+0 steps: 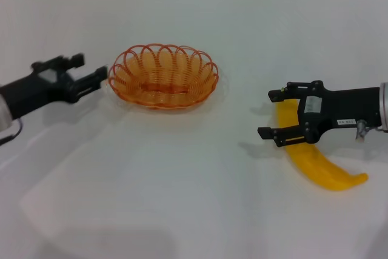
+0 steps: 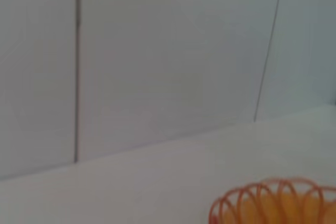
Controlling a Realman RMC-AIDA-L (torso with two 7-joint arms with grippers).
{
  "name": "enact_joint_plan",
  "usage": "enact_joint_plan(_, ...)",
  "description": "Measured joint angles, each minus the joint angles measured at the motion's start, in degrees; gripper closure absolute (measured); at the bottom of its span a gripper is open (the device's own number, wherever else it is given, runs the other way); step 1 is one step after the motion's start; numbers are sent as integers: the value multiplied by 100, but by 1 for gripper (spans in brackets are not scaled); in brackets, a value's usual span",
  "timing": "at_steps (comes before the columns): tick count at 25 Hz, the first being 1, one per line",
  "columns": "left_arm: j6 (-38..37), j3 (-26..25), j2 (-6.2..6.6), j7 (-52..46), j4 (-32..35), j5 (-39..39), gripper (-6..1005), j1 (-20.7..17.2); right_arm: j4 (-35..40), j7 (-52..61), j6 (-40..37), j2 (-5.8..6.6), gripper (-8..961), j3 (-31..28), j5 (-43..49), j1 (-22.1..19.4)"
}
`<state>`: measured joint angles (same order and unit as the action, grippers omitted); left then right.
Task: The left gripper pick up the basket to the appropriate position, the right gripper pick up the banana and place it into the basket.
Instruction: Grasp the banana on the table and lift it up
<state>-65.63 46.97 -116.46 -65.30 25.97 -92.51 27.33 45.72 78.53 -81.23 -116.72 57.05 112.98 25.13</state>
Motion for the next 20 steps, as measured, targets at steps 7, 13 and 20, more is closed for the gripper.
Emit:
enact_joint_plan(7,-287,4,46,-183,248,-713,334,-362,411,423,-251,-18,64,41,-76,-146)
enact_joint_plan(13,-302,-9,37,-141,255,-966,333,-405,1513,1151,-216,-69,65,623,-179,-664)
enact_joint_plan(20,-265,5,27,-134,255,-970,333,-409,3267,2584,229,-67,68,1700,177,-1281)
